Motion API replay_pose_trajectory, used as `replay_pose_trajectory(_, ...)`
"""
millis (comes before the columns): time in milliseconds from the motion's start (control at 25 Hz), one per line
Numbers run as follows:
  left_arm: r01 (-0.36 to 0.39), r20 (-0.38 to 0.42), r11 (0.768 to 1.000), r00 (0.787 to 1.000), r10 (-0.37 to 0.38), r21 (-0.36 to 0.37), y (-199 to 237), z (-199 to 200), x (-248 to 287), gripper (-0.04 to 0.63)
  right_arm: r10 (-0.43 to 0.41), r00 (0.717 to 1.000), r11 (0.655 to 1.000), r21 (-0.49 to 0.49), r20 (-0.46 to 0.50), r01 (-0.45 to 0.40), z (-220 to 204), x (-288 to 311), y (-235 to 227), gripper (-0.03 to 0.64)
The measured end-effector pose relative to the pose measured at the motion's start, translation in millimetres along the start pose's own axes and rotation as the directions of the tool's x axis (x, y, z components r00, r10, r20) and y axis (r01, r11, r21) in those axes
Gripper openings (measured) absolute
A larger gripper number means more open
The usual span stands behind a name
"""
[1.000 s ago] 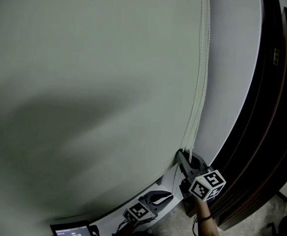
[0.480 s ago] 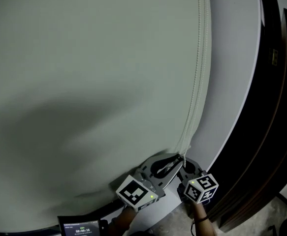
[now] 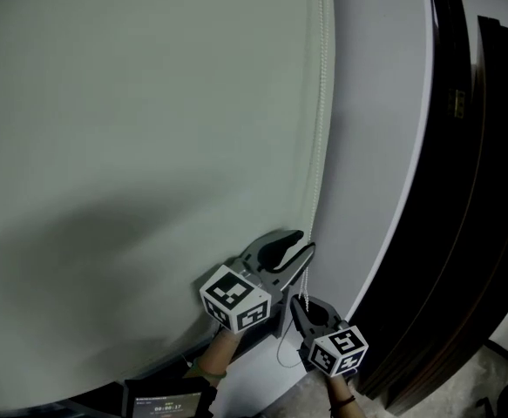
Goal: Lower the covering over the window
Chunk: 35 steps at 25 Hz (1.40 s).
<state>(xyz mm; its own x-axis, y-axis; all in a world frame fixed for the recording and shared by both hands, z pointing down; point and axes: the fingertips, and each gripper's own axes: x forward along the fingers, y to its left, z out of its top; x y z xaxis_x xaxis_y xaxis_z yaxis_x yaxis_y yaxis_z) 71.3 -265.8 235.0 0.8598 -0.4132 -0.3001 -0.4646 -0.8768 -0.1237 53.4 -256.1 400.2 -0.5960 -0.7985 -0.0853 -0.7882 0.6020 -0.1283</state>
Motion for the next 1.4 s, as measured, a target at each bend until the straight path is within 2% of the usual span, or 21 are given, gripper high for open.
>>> replay_pose_trajectory(120,0.016,0.017,1.0,1.0,-0.016,-0.013,-2,12,3,0.102,0.0,1.0,1.0,-0.015,-0.004,0.0,-2,-2,7,0.018)
replay_pose_trajectory(200,0.032,-0.01,0.999,0.999,-0.032,-0.002,-1,11,11,0.041,-0.003,1.0,1.0,-0.012,0.002,0.003,-1,-2,4,0.018)
replay_pose_trajectory(280,0.045,-0.021,0.999,0.999,-0.045,-0.014,1,8,17,0.023,-0.005,1.0,1.0,-0.005,0.011,0.005,2,-2,-1,0.018)
replay_pose_trajectory(400,0.009,-0.007,0.999,1.0,-0.009,-0.039,9,6,12,0.009,-0.004,1.0,1.0,-0.012,-0.005,0.004,2,-11,0,0.02)
replay_pose_trajectory(480,-0.041,0.003,0.999,0.999,0.041,-0.019,22,3,7,0.003,-0.026,0.997,0.997,-0.069,-0.073,0.021,-8,-21,1,0.021)
replay_pose_trajectory(560,-0.074,0.014,0.997,0.997,0.074,-0.021,34,2,2,0.003,-0.079,0.988,0.982,-0.183,-0.133,0.054,-22,-34,0,0.049)
replay_pose_trajectory(640,-0.086,0.022,0.996,0.996,0.087,-0.023,41,3,-1,0.003,-0.139,0.984,0.959,-0.263,-0.115,0.104,-24,-51,-2,0.064)
replay_pose_trajectory(680,-0.091,0.026,0.996,0.995,0.091,-0.017,42,3,-2,0.003,-0.156,0.983,0.959,-0.254,-0.093,0.128,-20,-60,-3,0.064)
replay_pose_trajectory(760,-0.105,0.03,0.994,0.994,0.105,-0.004,47,3,-5,0.003,-0.172,0.984,0.972,-0.172,-0.054,0.161,-9,-76,-5,0.074)
replay_pose_trajectory(840,-0.12,-0.011,0.993,0.993,0.12,0.008,54,-9,-5,0.003,-0.177,0.984,0.977,-0.124,-0.012,0.174,7,-89,-6,0.08)
replay_pose_trajectory(920,-0.131,-0.086,0.991,0.988,0.131,0.008,61,-37,-4,0.003,-0.183,0.982,0.969,-0.163,0.045,0.188,32,-101,-3,0.081)
replay_pose_trajectory(1000,-0.142,-0.131,0.99,0.982,0.138,-0.021,65,-67,-5,0.003,-0.185,0.979,0.954,-0.225,0.082,0.199,58,-113,2,0.081)
replay_pose_trajectory(1080,-0.158,-0.173,0.987,0.973,0.15,-0.032,67,-90,-8,0.003,-0.183,0.976,0.948,-0.242,0.115,0.206,82,-125,4,0.081)
replay_pose_trajectory(1200,-0.173,-0.258,0.984,0.953,0.159,-0.033,68,-130,-13,0.003,-0.182,0.965,0.951,-0.217,0.188,0.221,115,-144,0,0.081)
replay_pose_trajectory(1280,-0.184,-0.326,0.982,0.932,0.158,-0.048,64,-162,-19,0.003,-0.179,0.956,0.953,-0.199,0.23,0.227,135,-154,-3,0.081)
replay_pose_trajectory(1400,-0.213,-0.378,0.972,0.912,0.161,-0.101,54,-200,-35,0.003,-0.132,0.936,0.97,-0.151,0.327,0.189,172,-164,3,0.081)
